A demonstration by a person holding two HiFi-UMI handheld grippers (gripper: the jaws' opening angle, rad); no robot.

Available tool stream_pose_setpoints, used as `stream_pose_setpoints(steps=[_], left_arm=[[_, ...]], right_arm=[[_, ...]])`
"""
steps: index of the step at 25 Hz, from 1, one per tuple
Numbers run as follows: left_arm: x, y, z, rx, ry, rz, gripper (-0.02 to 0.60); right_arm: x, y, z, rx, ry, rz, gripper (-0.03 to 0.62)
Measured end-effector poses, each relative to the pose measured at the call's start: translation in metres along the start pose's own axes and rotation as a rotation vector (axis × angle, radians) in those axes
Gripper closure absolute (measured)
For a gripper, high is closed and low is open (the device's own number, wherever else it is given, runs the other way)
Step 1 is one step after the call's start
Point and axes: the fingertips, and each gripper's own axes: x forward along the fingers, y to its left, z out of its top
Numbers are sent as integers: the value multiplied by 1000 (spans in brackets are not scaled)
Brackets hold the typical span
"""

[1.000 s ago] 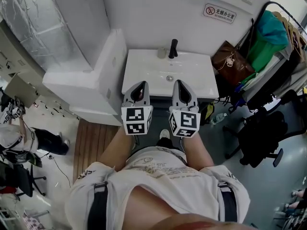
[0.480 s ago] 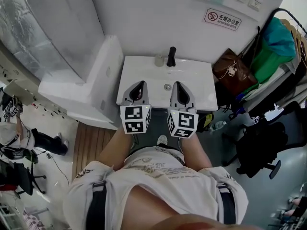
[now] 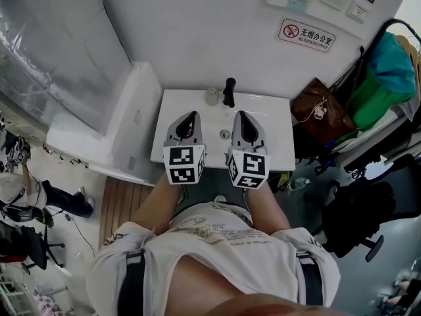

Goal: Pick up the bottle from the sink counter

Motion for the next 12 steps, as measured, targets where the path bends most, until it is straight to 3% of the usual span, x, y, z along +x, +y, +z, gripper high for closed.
stream_pose_setpoints(steps=[12], left_arm=[[65,-3,-1,-46,40,31,566]], right_arm=[[55,-35,-3,-25,33,47,571]])
